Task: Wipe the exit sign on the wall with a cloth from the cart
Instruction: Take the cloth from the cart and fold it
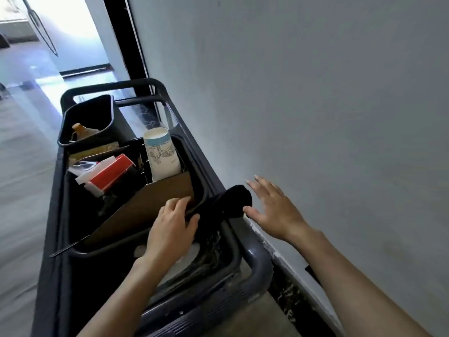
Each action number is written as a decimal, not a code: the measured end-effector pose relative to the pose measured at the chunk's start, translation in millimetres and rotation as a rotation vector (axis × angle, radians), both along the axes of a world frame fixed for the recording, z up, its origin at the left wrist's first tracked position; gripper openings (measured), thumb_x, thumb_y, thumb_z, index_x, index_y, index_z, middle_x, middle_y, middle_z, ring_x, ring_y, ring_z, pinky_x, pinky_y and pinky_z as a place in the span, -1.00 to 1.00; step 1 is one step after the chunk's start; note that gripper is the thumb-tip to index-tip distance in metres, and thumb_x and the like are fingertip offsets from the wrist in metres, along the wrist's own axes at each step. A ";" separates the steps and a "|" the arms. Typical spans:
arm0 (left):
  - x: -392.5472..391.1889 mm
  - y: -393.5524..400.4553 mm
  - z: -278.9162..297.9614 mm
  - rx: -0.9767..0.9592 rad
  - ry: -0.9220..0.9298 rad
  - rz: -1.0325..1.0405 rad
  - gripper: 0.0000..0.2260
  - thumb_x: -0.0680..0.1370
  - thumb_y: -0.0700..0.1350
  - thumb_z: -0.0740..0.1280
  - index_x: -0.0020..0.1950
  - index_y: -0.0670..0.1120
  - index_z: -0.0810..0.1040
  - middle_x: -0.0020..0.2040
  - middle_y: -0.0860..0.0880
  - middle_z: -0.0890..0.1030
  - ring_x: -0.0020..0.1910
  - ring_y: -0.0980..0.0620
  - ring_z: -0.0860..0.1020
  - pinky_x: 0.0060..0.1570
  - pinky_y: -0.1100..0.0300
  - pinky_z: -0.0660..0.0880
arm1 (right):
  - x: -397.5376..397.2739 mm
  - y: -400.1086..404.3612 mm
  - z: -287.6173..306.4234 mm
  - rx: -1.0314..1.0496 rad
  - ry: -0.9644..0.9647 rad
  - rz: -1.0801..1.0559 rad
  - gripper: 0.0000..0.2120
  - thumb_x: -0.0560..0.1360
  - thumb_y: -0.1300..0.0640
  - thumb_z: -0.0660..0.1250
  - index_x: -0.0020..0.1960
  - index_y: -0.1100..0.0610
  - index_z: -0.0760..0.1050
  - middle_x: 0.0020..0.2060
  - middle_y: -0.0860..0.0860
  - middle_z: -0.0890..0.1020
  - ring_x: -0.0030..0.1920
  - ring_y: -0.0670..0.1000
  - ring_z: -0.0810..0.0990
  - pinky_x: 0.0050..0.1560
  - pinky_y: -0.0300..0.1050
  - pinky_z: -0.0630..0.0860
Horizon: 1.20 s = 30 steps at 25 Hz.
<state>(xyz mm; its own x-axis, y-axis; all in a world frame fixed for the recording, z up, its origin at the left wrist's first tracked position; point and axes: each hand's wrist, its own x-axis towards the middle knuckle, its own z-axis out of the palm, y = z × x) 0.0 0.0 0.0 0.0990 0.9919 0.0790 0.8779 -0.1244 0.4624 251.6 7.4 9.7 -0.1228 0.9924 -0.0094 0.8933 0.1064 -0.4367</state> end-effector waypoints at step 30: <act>230.3 -60.4 60.7 -0.188 -0.794 -0.493 -0.69 0.57 -0.27 0.40 0.08 0.17 0.53 0.08 0.15 0.62 -0.03 0.30 0.63 -0.21 0.49 0.53 | 111.1 -143.4 38.4 0.359 1.617 -0.784 -0.77 0.59 0.11 0.22 0.19 -0.08 0.52 0.15 -0.04 0.65 0.15 -0.03 0.62 -0.03 -0.04 0.61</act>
